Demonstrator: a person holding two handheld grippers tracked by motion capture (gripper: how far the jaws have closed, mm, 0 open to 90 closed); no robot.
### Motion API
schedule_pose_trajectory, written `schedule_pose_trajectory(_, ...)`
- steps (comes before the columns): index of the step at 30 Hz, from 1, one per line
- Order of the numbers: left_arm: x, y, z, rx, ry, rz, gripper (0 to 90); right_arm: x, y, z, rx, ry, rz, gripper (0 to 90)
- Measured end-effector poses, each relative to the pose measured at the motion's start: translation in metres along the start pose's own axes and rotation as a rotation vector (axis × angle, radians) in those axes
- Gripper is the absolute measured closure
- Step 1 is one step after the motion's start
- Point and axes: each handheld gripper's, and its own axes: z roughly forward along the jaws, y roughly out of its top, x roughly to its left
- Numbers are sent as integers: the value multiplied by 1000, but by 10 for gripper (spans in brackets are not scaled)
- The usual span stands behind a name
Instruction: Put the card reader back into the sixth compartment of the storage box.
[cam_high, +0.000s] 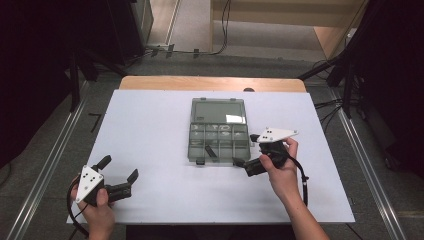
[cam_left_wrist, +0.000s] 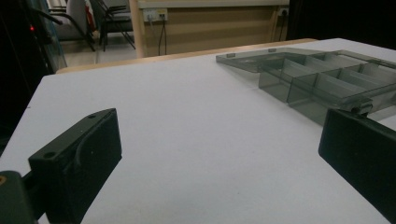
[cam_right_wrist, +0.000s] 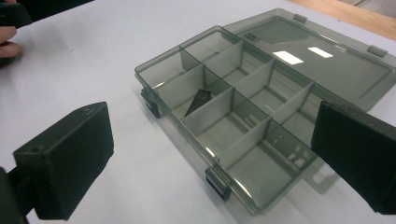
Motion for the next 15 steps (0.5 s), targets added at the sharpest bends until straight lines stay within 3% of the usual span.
schedule_pose_trajectory(15, 0, 0, 0, 1, -1, 0, 0, -14, -29, -33, -40, -51, 39, 0)
